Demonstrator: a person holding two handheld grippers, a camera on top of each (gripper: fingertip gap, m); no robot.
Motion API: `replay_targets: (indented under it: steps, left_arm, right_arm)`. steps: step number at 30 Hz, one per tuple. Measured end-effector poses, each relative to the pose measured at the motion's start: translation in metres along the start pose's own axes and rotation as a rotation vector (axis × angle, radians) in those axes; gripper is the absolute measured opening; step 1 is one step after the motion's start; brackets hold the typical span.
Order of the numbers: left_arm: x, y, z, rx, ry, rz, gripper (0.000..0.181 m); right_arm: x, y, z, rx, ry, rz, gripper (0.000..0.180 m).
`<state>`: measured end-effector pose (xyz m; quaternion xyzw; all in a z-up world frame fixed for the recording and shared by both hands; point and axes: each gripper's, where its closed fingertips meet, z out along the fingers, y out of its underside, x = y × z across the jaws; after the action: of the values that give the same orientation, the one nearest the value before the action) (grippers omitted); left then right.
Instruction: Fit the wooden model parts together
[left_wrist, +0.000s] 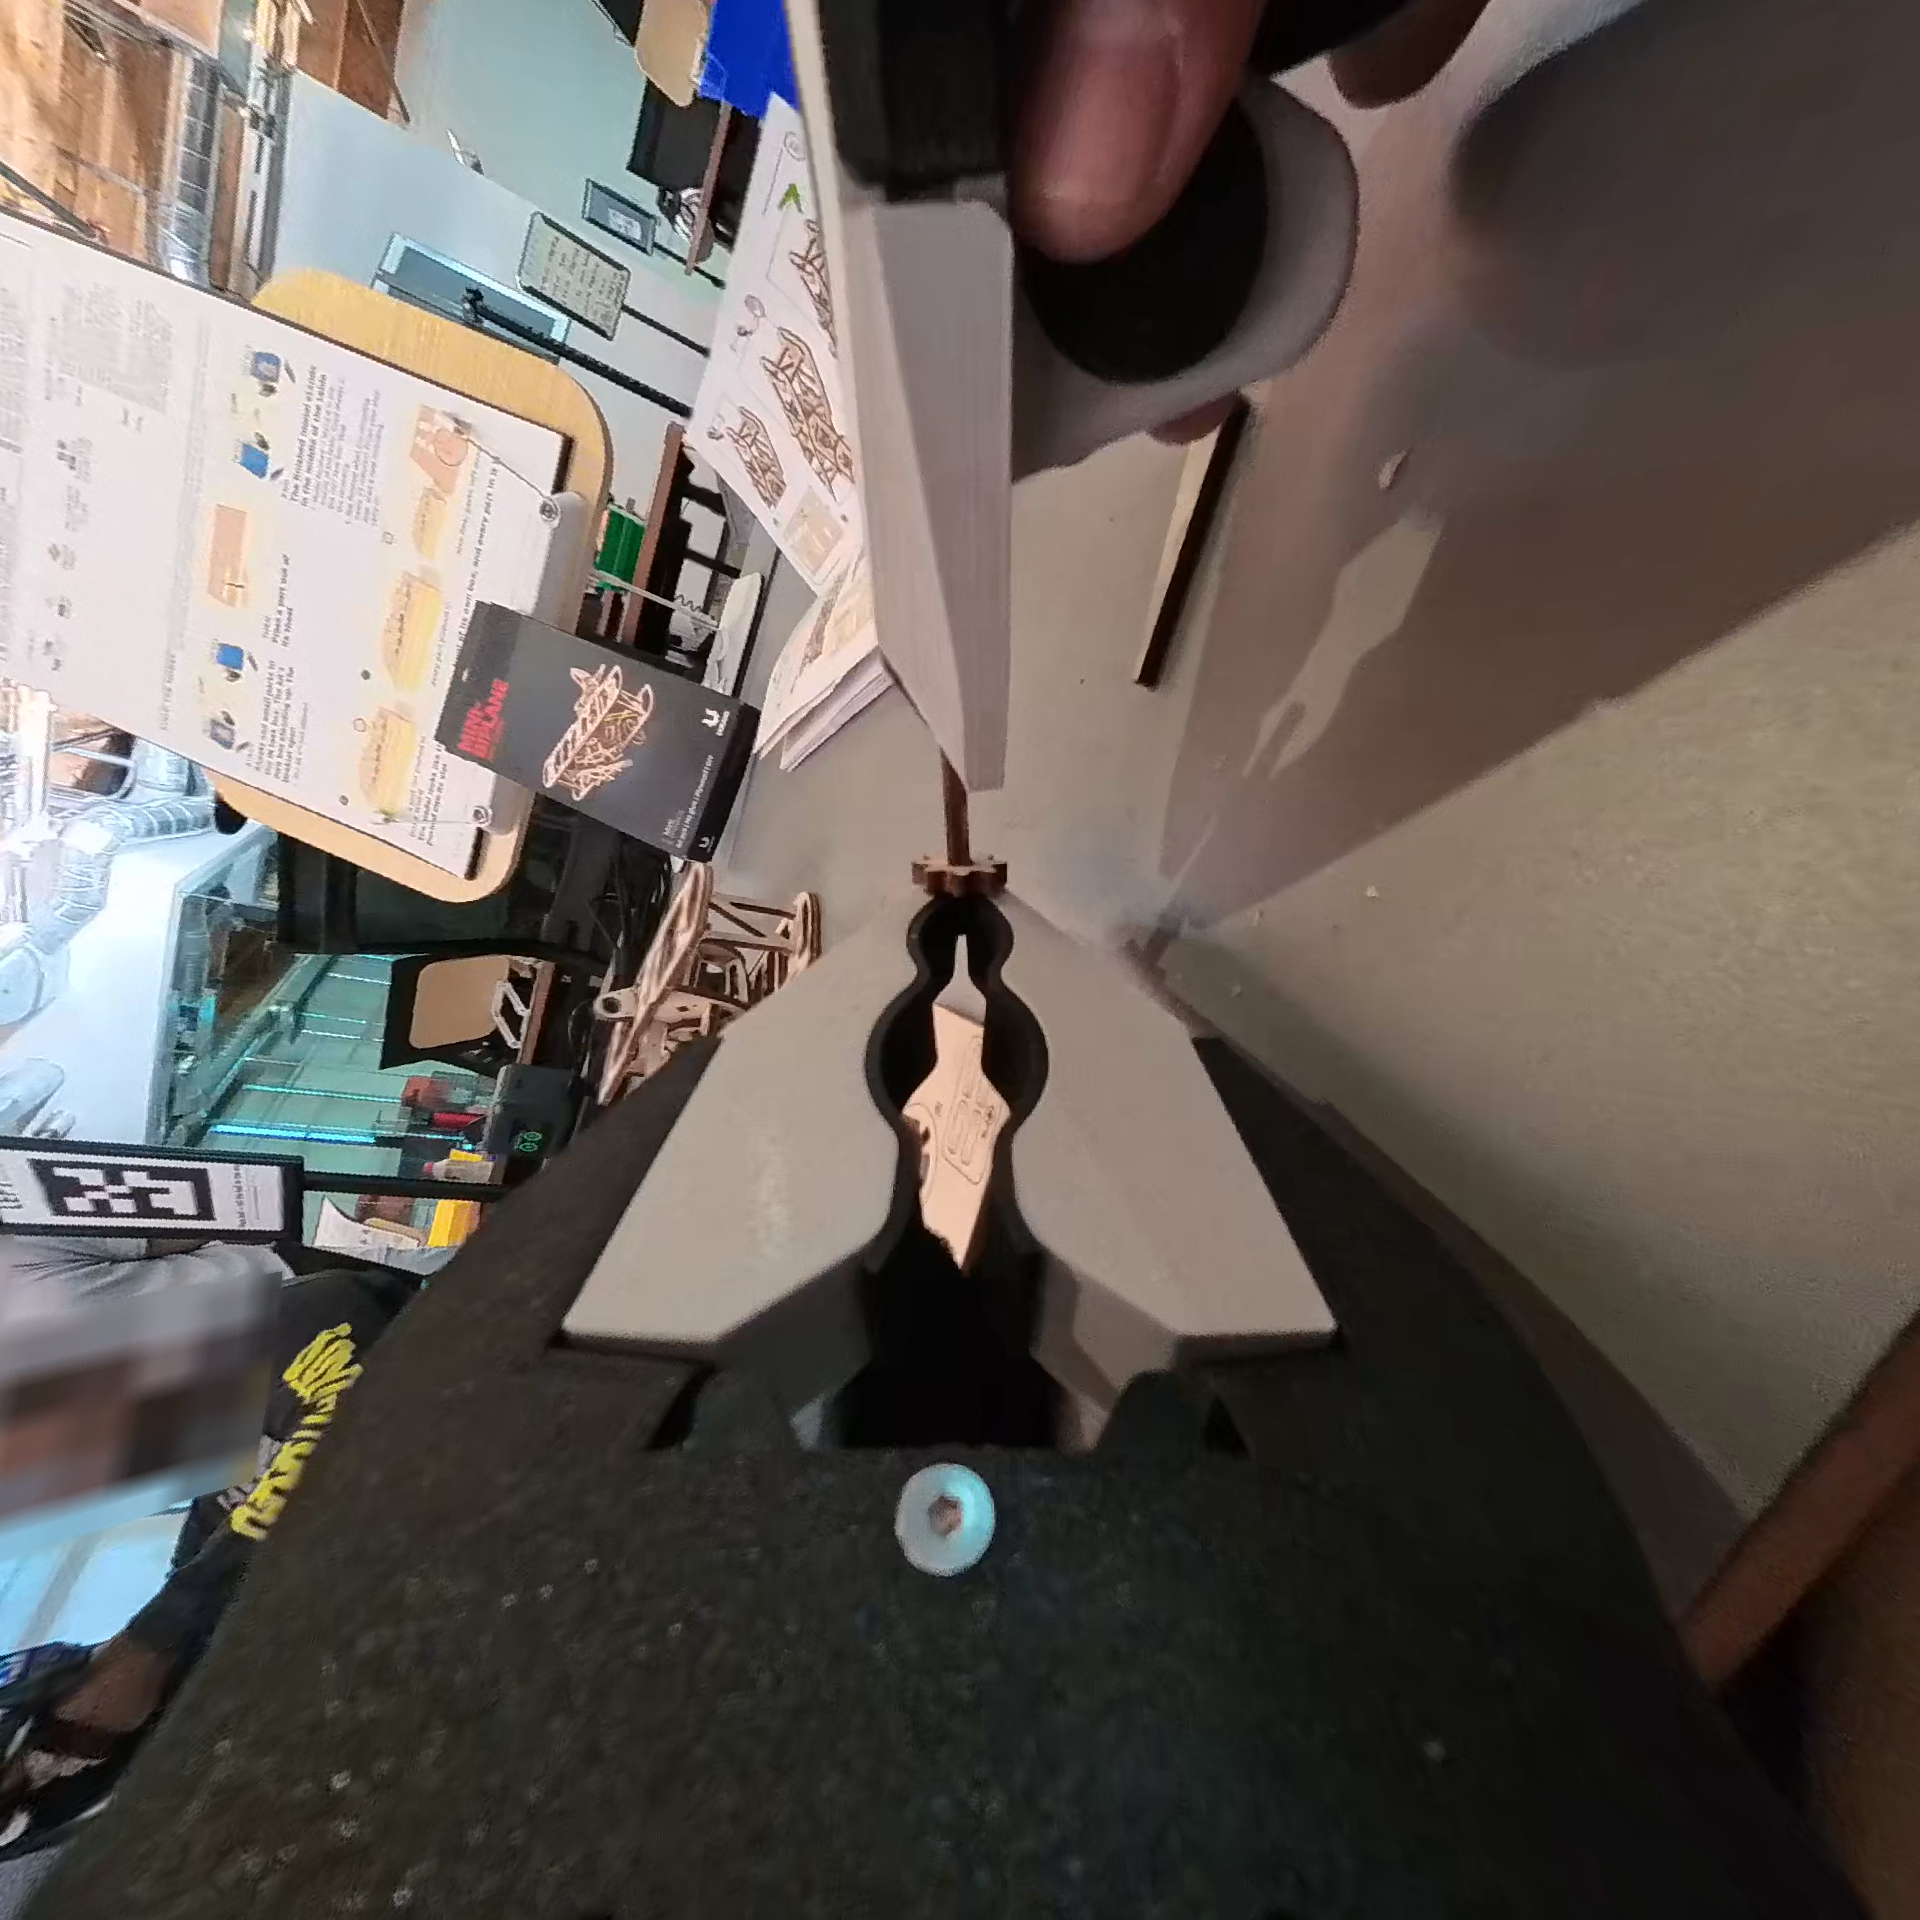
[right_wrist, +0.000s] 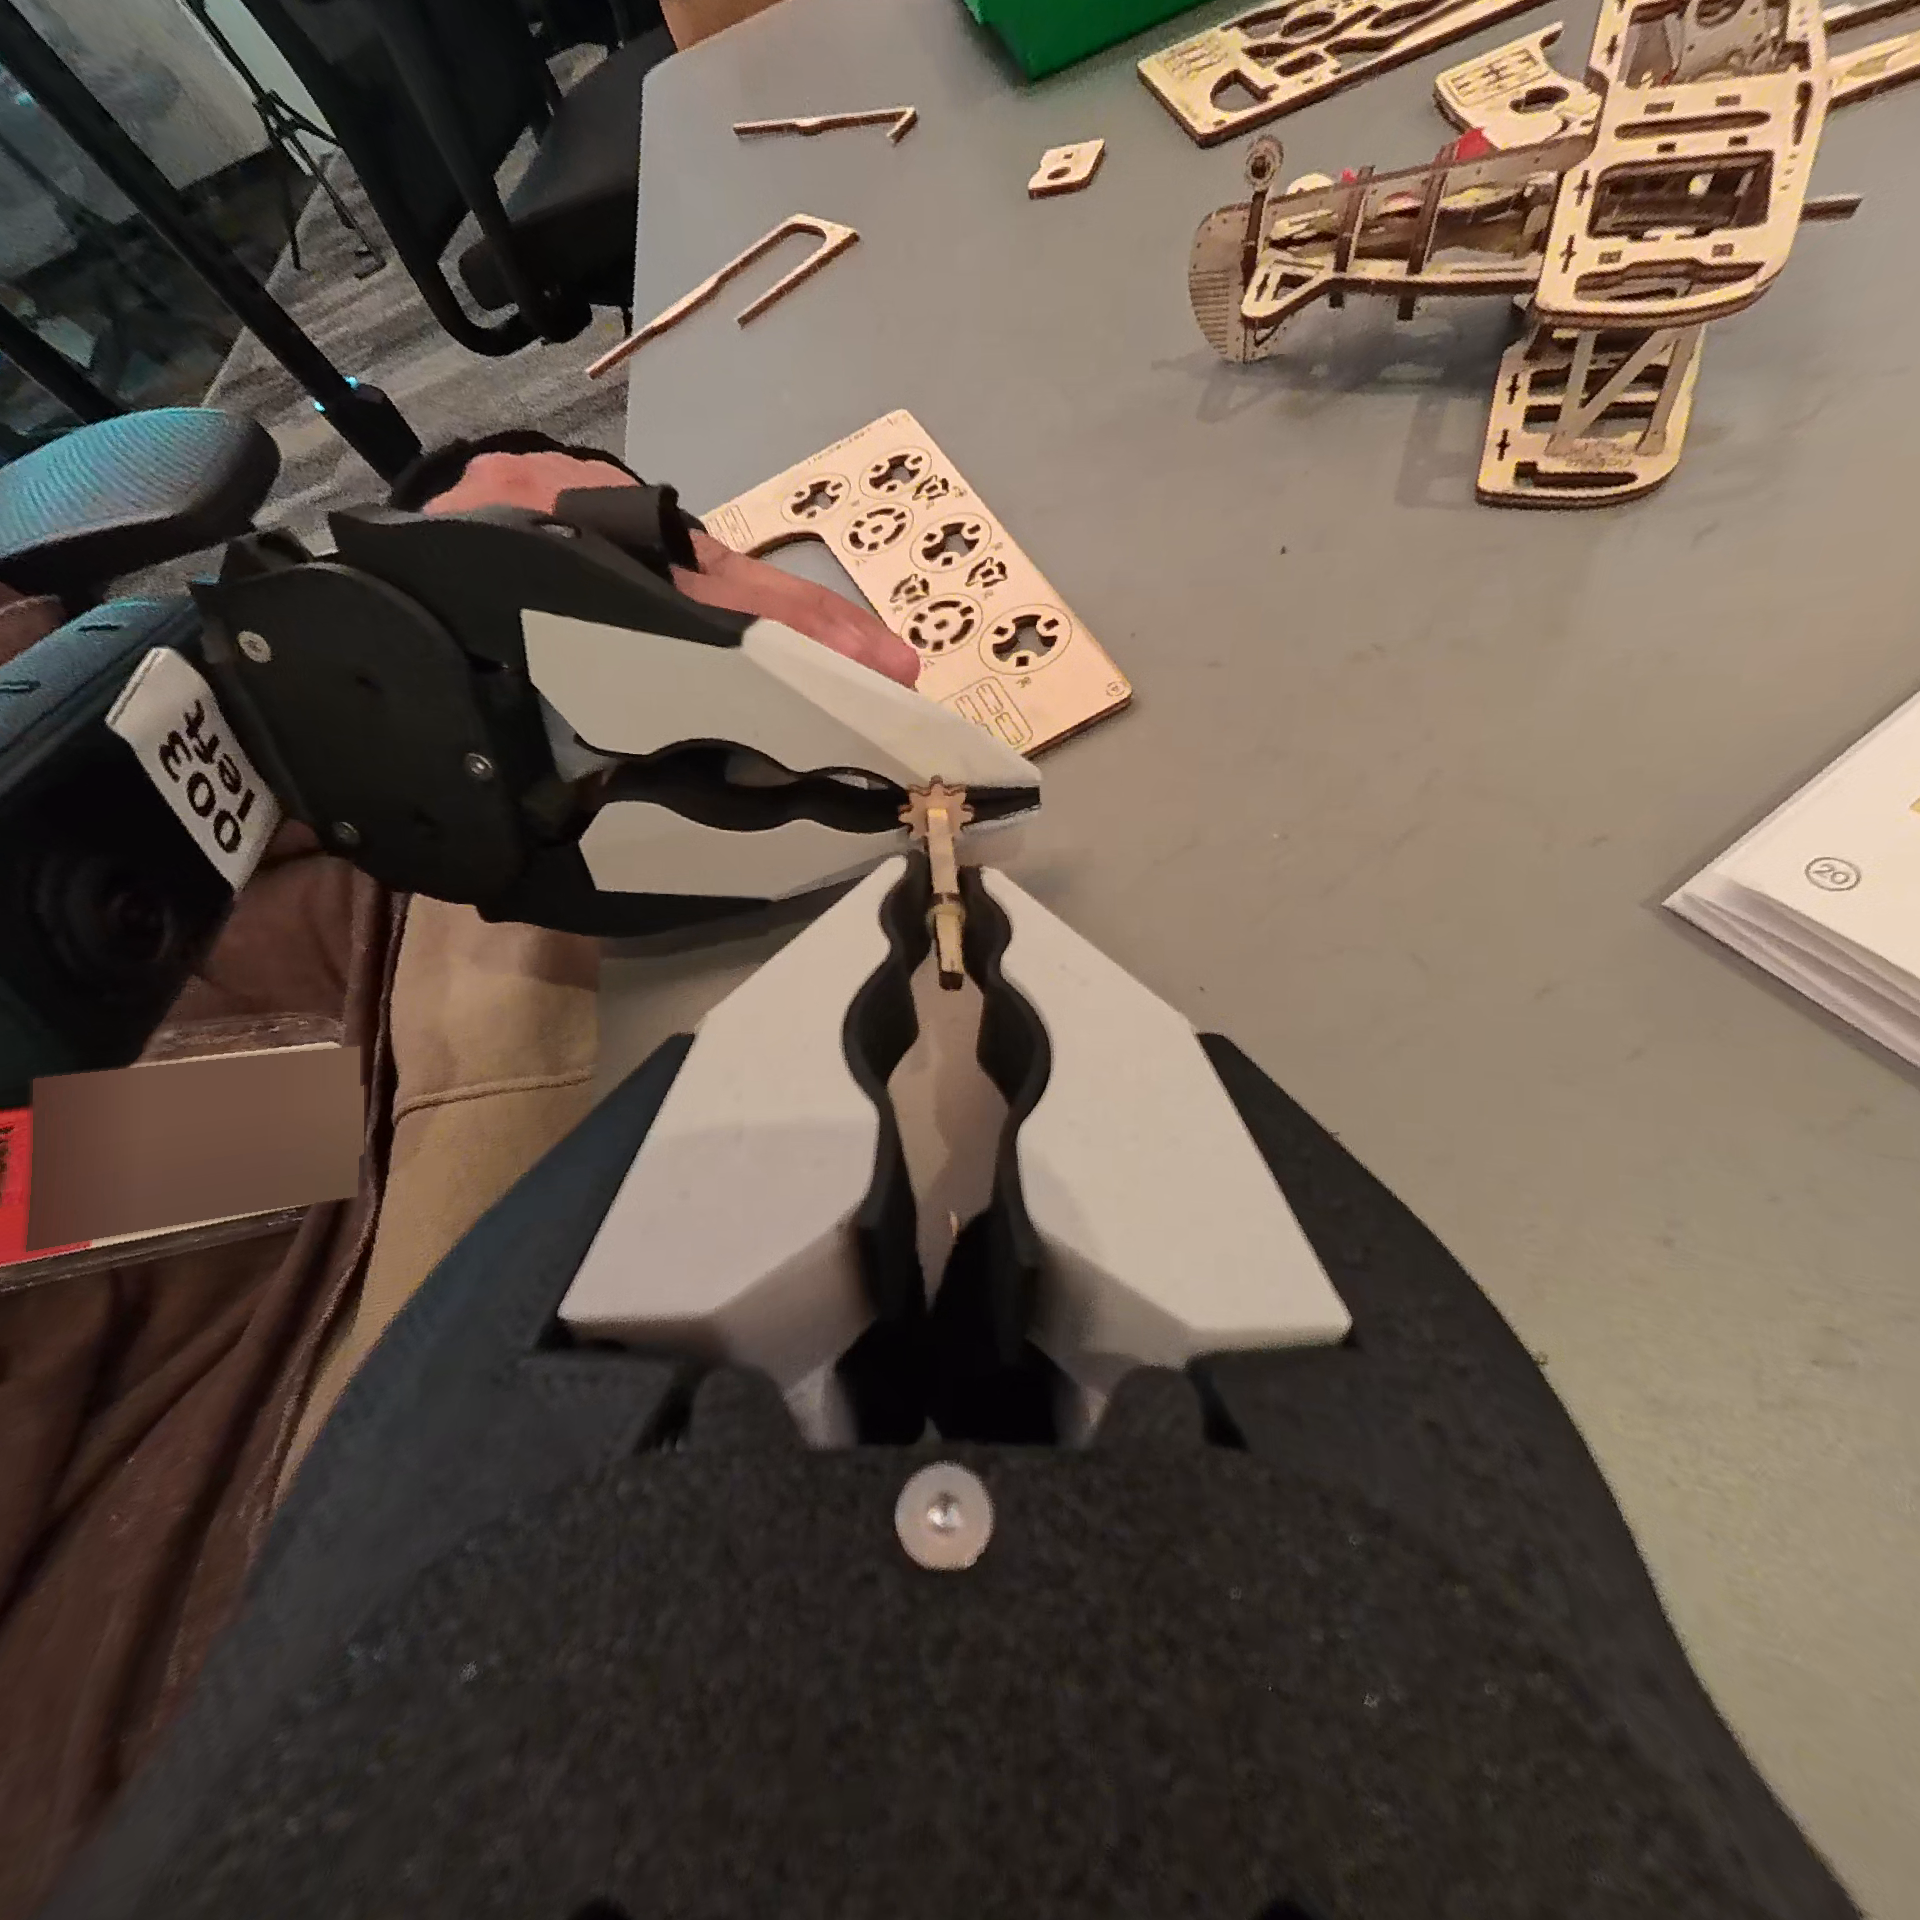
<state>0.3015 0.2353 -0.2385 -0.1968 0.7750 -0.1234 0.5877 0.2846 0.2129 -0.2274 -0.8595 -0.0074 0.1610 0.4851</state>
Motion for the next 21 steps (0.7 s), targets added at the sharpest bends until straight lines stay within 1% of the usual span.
replay_targets:
  steps: [11, 21]
  left_arm:
    - [-0.0012, -0.0029, -0.0011, 0.005, -0.007, -0.017, 0.000]
    - [0.0013, -0.0025, 0.0000, -0.005, 0.019, -0.025, 0.000]
  right_arm:
    - [-0.0014, -0.0013, -0.0017, 0.013, -0.045, 0.043, 0.004]
    - [0.0000, 0.0011, -0.0004, -0.004, -0.064, 0.078, 0.004]
